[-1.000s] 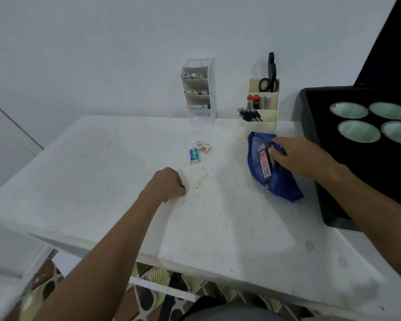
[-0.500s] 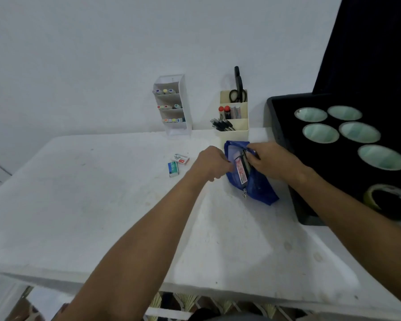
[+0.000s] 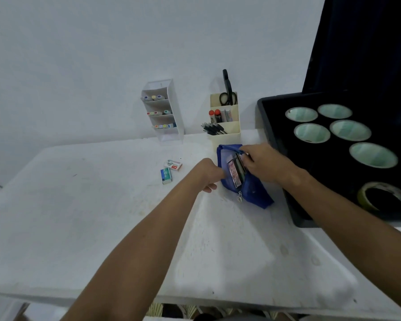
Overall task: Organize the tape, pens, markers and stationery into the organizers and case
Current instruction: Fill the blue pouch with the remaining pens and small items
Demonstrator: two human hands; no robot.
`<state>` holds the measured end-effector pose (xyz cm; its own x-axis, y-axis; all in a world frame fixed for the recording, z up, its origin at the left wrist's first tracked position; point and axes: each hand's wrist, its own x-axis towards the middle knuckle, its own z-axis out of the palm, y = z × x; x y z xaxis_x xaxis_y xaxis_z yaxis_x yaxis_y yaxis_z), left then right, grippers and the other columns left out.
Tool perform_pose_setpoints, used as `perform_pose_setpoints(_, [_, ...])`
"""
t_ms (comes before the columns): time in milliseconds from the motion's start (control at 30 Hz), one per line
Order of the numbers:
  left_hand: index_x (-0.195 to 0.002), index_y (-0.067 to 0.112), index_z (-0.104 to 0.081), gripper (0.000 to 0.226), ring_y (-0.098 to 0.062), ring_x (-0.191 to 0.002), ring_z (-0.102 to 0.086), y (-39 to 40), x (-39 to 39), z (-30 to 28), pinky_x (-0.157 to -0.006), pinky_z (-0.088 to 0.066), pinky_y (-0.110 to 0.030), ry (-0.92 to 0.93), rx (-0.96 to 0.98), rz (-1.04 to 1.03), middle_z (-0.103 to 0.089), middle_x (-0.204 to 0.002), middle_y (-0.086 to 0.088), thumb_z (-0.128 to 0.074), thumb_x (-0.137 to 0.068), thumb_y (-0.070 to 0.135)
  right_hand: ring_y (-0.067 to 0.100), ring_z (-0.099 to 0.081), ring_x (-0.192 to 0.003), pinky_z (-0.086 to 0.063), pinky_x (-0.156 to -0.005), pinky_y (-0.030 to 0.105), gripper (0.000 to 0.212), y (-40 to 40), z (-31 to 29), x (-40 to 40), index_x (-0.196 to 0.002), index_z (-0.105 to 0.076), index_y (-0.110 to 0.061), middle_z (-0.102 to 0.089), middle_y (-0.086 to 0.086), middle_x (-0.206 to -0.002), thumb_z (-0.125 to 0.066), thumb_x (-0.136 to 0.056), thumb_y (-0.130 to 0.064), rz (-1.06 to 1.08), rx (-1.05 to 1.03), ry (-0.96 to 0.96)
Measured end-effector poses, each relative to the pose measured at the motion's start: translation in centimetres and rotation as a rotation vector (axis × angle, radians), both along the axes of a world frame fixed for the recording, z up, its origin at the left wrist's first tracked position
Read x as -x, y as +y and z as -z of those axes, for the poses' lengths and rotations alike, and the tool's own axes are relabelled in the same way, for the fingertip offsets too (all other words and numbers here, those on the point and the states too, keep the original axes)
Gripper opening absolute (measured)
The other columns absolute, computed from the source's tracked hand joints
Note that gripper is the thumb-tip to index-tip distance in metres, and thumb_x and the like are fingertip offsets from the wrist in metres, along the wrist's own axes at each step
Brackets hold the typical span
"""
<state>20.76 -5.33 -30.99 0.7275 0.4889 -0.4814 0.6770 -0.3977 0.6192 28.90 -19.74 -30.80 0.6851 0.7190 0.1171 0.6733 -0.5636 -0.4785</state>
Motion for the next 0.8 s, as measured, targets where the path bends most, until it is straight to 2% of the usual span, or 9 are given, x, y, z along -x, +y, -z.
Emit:
perform_pose_setpoints(67, [-0.106, 0.003, -0.051, 0.028, -0.021, -0.075, -0.062, -0.1, -0.3, 0.6, -0.054, -0.048, -0.027, -0.019, 0.013, -0.047, -0.059, -0.101, -0.013, -0.059, -0.091, 0.024, 0.024, -0.062, -0.077, -0.055, -0.068, 0.039, 0.025, 0.0, -0.1, 0.0, -0.098, -0.062, -0.009, -0.065, 0.01, -0.093, -0.04, -0.097, -0.019, 0.0, 0.01, -0.011])
perform_pose_setpoints(167, [-0.095, 0.004, -0.053, 0.019, -0.022, -0.07, -0.057, -0.5, -0.8, 1.2, -0.052, -0.045, -0.025, -0.08, 0.038, -0.095, -0.059, -0.092, -0.014, -0.056, -0.092, 0.022, 0.025, -0.063, -0.08, -0.056, -0.072, 0.042, 0.026, 0.0, 0.0, -0.1, -0.106, -0.063, -0.01, -0.067, 0.013, -0.098, -0.04, -0.097, -0.018, -0.007, -0.004, -0.023])
perform_pose_setpoints(267, [-0.093, 0.003, -0.057, 0.013, -0.02, -0.067, -0.052, -0.2, -0.9, 1.5, -0.049, -0.042, -0.025, -0.115, 0.057, -0.131, -0.059, -0.089, -0.015, -0.054, -0.091, 0.017, 0.025, -0.064, -0.084, -0.057, -0.075, 0.042, 0.028, -0.2, -0.2, 0.1, -0.114, -0.062, -0.011, -0.067, 0.015, -0.102, -0.041, -0.098, -0.018, -0.023, -0.029, -0.028])
perform_pose_setpoints(333, [-0.096, 0.003, -0.056, 0.012, -0.017, -0.066, -0.051, 0.5, -1.0, 1.2, -0.051, -0.042, -0.025, -0.116, 0.076, -0.128, -0.058, -0.091, -0.014, -0.052, -0.091, 0.014, 0.024, -0.065, -0.089, -0.057, -0.077, 0.038, 0.029, -0.3, -0.4, 0.3, -0.12, -0.061, -0.014, -0.067, 0.011, -0.107, -0.041, -0.1, -0.018, -0.041, -0.03, -0.013])
perform_pose_setpoints(500, [-0.11, 0.004, -0.051, 0.026, -0.021, -0.083, -0.058, 3.0, -0.7, 0.4, -0.059, -0.049, -0.028, -0.175, 0.109, -0.188, -0.057, -0.102, -0.012, -0.056, -0.092, 0.022, 0.017, -0.06, -0.099, -0.051, -0.08, 0.025, 0.033, 0.0, -1.0, 0.4, -0.129, -0.057, -0.014, -0.065, 0.011, -0.118, -0.042, -0.101, -0.016, -0.065, -0.074, 0.061])
perform_pose_setpoints(600, [-0.116, 0.005, -0.051, 0.041, -0.022, -0.088, -0.06, 3.5, 0.1, 1.1, -0.061, -0.049, -0.029, -0.109, 0.099, -0.16, -0.061, -0.108, -0.013, -0.058, -0.091, 0.036, 0.018, -0.058, -0.106, -0.05, -0.086, 0.026, 0.031, 0.5, -1.6, 0.6, -0.127, -0.059, -0.014, -0.064, 0.007, -0.12, -0.043, -0.1, -0.013, -0.083, -0.144, 0.119])
perform_pose_setpoints(633, [-0.115, 0.005, -0.052, 0.041, -0.021, -0.084, -0.062, 3.6, 0.4, 1.4, -0.058, -0.049, -0.028, -0.09, 0.099, -0.141, -0.063, -0.107, -0.013, -0.057, -0.092, 0.038, 0.018, -0.057, -0.107, -0.049, -0.087, 0.026, 0.031, 0.8, -1.8, 0.8, -0.126, -0.06, -0.014, -0.064, 0.006, -0.12, -0.043, -0.1, -0.013, -0.092, -0.162, 0.122])
perform_pose_setpoints(700, [-0.113, 0.001, -0.057, 0.033, -0.017, -0.068, -0.063, 4.1, 0.7, 1.4, -0.053, -0.049, -0.026, -0.113, 0.088, -0.125, -0.067, -0.099, -0.013, -0.054, -0.094, 0.028, 0.017, -0.057, -0.105, -0.046, -0.086, 0.023, 0.031, 1.3, -2.3, 0.8, -0.125, -0.06, -0.014, -0.064, 0.005, -0.118, -0.044, -0.099, -0.012, -0.086, -0.182, 0.127])
perform_pose_setpoints(800, [-0.101, 0.001, -0.063, 0.02, -0.015, -0.054, -0.055, 5.8, 1.0, -0.2, -0.05, -0.042, -0.023, -0.208, 0.036, -0.153, -0.063, -0.078, -0.011, -0.049, -0.092, 0.012, 0.015, -0.065, -0.084, -0.052, -0.075, 0.026, 0.031, 2.0, -2.4, 0.1, -0.127, -0.058, -0.014, -0.069, 0.005, -0.096, -0.047, -0.098, -0.015, 0.017, -0.159, 0.234])
